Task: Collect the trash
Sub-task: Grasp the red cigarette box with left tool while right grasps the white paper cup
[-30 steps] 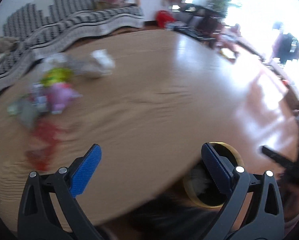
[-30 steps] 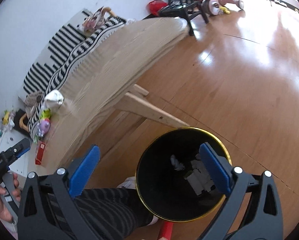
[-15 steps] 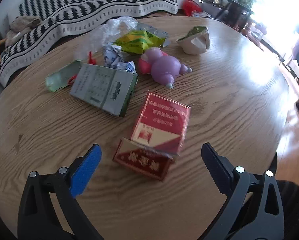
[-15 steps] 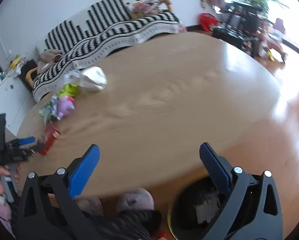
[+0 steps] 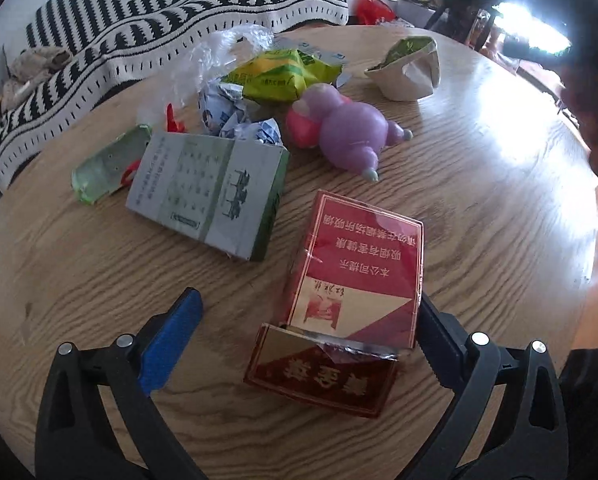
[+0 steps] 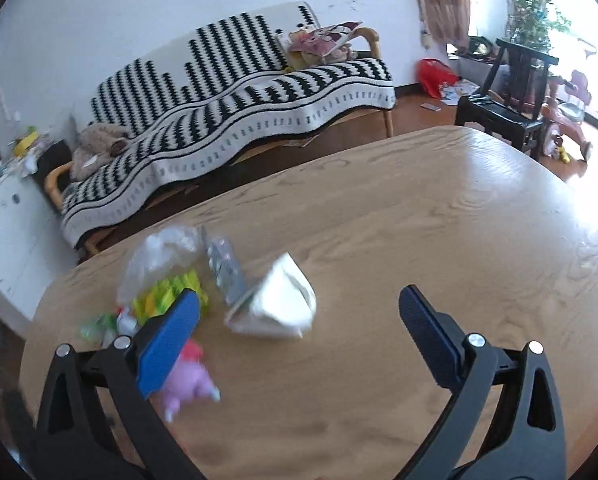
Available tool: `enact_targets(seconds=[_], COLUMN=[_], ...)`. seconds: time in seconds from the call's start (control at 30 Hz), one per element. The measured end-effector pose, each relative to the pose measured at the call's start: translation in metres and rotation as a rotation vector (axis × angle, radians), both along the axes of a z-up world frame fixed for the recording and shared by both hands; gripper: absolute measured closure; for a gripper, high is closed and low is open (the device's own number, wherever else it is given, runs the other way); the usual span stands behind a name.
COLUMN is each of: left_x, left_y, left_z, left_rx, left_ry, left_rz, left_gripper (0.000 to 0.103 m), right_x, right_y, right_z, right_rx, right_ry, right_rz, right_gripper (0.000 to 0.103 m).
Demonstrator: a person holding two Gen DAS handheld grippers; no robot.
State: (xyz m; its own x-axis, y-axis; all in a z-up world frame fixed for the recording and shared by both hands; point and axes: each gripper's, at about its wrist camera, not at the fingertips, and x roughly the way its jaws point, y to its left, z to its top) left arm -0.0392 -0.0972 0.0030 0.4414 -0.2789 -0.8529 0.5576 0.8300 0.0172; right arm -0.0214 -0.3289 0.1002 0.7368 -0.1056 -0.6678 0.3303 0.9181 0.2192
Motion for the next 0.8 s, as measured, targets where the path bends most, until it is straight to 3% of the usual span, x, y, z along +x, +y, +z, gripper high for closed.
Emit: enact_targets(seconds=[0.1, 0.2, 0.23, 0.27, 0.3, 0.37, 0.4, 0.47, 0.8], left_x=[0.004, 0.009, 0.009, 0.01, 0.01, 0.014, 0.016, 0.018, 0.017], left_y=[0.001, 0.003, 0.004, 0.004, 0.004, 0.009, 0.012, 0.015, 0.014], left_z=[-0.002, 0.0, 0.003, 0.005, 0.007, 0.01, 0.011, 0.012, 0.015], left_rx=[-0.013, -0.06, -0.083, -0.093, -0.106, -0.155, -0.188, -0.217, -0.189], left_ry=[0.003, 0.024, 0.026, 0.022, 0.021, 0.06, 0.087, 0.106, 0.07], left_rz=[0.004, 0.005, 0.007, 0.007, 0.009, 0.037, 0.049, 0.068, 0.09], left_gripper=[0.006, 0.009, 0.014, 0.033, 0.045, 0.046, 0.047, 0.047, 0.047], right_x=[0.021, 0.027, 0.029, 0.029, 0.026, 0.019, 0.014, 0.003, -0.042], right_y=[0.011, 0.013, 0.01, 0.007, 0.005, 0.003, 0.002, 0.004, 0.007], right_z=[-0.011, -0.026, -0.031, -0.036, -0.037, -0.035, -0.035, -0.04, -0.029], right_rx=[-0.062, -0.09, -0.07, -0.047, -0.031, -0.04, -0.026, -0.02, 0.01], right_ry=[0.026, 0.07, 0.085, 0.097, 0.084, 0.072, 0.064, 0.063, 0.02], right_rz=[0.003, 0.003, 0.012, 0.019, 0.029, 0.031, 0.037, 0.046, 0.048], right_gripper=[0.011, 0.036, 0.048, 0.064, 0.07, 0.088, 0.092, 0.096, 0.097])
